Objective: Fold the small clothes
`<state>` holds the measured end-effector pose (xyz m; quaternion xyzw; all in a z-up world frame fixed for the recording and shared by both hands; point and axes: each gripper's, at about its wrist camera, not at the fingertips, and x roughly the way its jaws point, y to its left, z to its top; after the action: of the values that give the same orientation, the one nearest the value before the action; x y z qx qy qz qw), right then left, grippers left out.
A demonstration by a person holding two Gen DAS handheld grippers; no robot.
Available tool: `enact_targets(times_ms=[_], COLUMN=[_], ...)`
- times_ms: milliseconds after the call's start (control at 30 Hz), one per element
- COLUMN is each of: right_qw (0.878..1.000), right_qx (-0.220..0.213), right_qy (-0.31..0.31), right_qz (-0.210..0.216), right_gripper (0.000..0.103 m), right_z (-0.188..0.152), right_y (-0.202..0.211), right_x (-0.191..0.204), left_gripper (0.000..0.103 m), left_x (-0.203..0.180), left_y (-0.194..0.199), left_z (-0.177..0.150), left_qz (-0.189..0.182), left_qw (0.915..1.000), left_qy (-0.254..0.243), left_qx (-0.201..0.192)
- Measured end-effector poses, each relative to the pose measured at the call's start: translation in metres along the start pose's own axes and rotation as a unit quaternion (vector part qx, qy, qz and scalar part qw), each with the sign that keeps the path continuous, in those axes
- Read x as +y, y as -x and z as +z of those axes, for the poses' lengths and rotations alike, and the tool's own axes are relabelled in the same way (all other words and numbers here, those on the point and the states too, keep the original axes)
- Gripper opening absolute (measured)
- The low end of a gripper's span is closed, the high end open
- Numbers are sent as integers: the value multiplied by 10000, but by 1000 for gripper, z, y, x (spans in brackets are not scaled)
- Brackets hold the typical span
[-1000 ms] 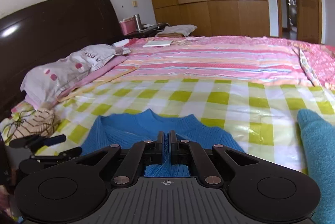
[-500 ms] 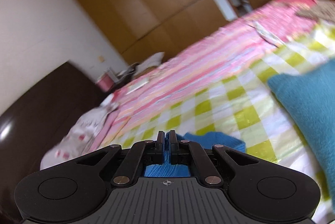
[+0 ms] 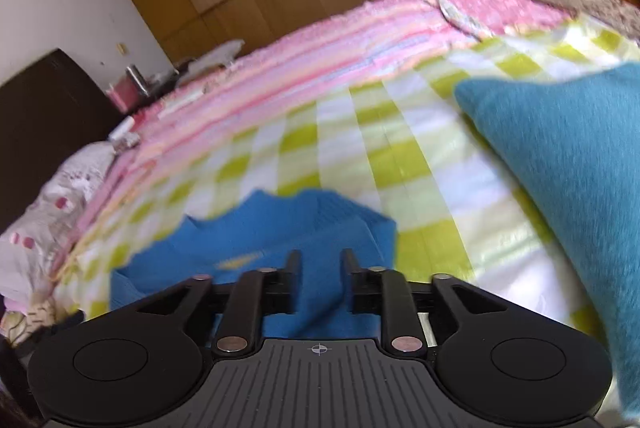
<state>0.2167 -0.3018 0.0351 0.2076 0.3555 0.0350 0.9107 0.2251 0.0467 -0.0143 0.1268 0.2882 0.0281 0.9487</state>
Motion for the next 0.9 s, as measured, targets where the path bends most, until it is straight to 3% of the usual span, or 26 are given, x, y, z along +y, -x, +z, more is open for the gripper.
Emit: enact_targets(times_ms=[233,400,433,500,600,700,800,900], right_qw=[9991,9987,9989,9991,9990,9970,9936,9920], right_qx=[88,98,69,60,91,30,-83,-181], right_qy=[-340,-498,-453,-398,-379,-635,-883,-921], right_qz=[-233,-8,23,117,210,449,704,850], right_gripper=[42,43,40,21,8,2,0,0], right_z=[-6,-3,-2,0,2,6,14,25], right_y=[-21,-26,-25,-24,-21,-16,-8,0], right_x=[-12,-10,-7,-1,5,6,8,15], left_gripper=[72,73,73,75,78,79,79,78], left_x=[6,-3,-6,-11,-18,-31,-48,-57], left_y=[18,31,34,39,46,48,38,29], left_z=[-4,-15,-17,-20,-24,-26,-28,-23], left_qz=[-159,-445,-497,-553,-652,-618,-256,164], left_qw=[9998,9979,9971,9954,9914,9860,9781,9733], left_qy=[75,-218,-343,-533,-827,-1255,-1836,-2062], left_qx=[-137,-416,-474,-576,-778,-905,-945,-994])
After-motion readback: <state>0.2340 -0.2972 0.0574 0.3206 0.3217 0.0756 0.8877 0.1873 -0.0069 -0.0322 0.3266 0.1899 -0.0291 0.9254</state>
